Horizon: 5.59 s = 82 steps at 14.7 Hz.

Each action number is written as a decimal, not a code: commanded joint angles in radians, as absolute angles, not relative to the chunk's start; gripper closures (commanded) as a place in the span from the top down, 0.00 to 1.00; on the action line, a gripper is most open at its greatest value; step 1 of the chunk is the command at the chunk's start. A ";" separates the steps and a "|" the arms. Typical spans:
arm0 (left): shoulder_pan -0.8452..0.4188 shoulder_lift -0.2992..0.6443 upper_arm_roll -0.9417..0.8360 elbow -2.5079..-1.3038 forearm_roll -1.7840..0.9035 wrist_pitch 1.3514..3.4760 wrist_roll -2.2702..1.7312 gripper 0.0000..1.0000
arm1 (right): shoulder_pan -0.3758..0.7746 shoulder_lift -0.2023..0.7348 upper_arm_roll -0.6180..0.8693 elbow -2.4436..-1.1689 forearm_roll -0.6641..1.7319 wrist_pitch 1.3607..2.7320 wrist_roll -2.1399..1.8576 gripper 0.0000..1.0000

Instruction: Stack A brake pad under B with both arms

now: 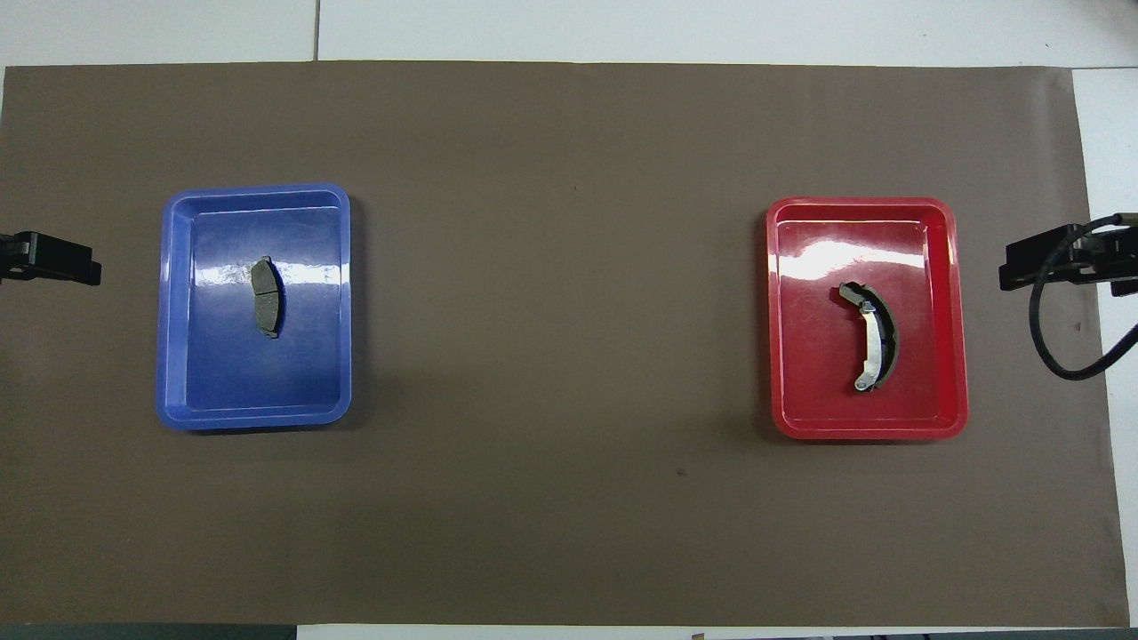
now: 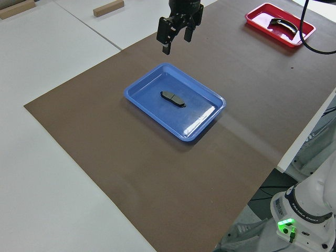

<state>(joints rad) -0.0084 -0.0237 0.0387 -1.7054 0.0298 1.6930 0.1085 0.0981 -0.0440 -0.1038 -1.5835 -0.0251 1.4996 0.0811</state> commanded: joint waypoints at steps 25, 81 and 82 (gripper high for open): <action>-0.069 0.001 0.025 -2.006 0.015 2.121 0.078 0.98 | 0.087 -0.089 -0.101 -1.695 -0.014 1.579 0.061 1.00; -0.719 0.269 0.037 -1.973 0.026 2.338 -0.661 0.98 | 0.135 0.067 -0.100 -2.183 0.057 2.268 -0.036 0.00; -0.691 0.246 0.037 -1.974 0.026 2.315 -0.652 0.98 | 0.165 0.071 -0.100 -2.162 0.057 2.244 -0.002 0.00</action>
<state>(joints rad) -0.7170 0.3088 0.0250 -1.9551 0.0261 2.3510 -0.6688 0.1208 0.0812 -0.1029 -2.2015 0.0392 2.2960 -0.0583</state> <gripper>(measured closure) 0.018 0.568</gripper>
